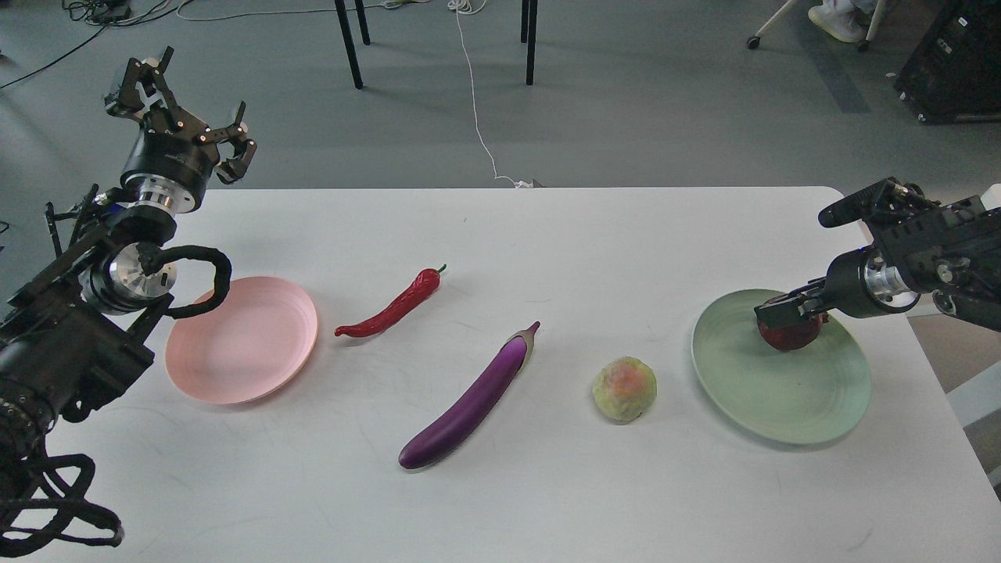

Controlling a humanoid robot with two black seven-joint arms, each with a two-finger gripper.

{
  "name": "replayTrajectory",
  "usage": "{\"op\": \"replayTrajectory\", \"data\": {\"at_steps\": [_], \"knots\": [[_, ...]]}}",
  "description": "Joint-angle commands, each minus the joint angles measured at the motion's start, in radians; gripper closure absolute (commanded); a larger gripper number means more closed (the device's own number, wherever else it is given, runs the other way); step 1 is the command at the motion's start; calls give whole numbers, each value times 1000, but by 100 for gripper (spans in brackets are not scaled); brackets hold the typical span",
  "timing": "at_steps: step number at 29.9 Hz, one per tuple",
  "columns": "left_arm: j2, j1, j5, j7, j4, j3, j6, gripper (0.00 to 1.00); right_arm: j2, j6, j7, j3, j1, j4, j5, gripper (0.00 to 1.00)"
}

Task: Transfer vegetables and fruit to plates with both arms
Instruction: 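Reach the right gripper to the pale peach and grasp it, then carry the peach onto the green plate beside the pomegranate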

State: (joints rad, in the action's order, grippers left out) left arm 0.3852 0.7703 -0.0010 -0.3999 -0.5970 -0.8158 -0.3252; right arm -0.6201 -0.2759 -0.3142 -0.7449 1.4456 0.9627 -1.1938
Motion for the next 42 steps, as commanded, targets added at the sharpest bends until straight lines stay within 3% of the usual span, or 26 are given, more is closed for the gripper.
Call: {"op": "replayTrajectory", "data": {"at_steps": [1, 9, 23, 29, 42], "knots": [[3, 0, -1, 0, 0, 0, 0, 2, 22, -3, 0, 16, 71, 40, 46, 4], [3, 0, -1, 4, 0, 0, 6, 2, 218, -57, 47, 4, 165, 165, 368, 4], [14, -2, -2, 6, 3, 0, 2, 2, 477, -78, 41, -172, 176, 169, 338, 5], [27, -2, -2, 6, 5, 0, 0, 2, 459, -78, 38, -185, 159, 174, 336, 10], [24, 0, -2, 4, 5, 0, 6, 2, 395, -80, 10, -153, 192, 214, 350, 40]]}}
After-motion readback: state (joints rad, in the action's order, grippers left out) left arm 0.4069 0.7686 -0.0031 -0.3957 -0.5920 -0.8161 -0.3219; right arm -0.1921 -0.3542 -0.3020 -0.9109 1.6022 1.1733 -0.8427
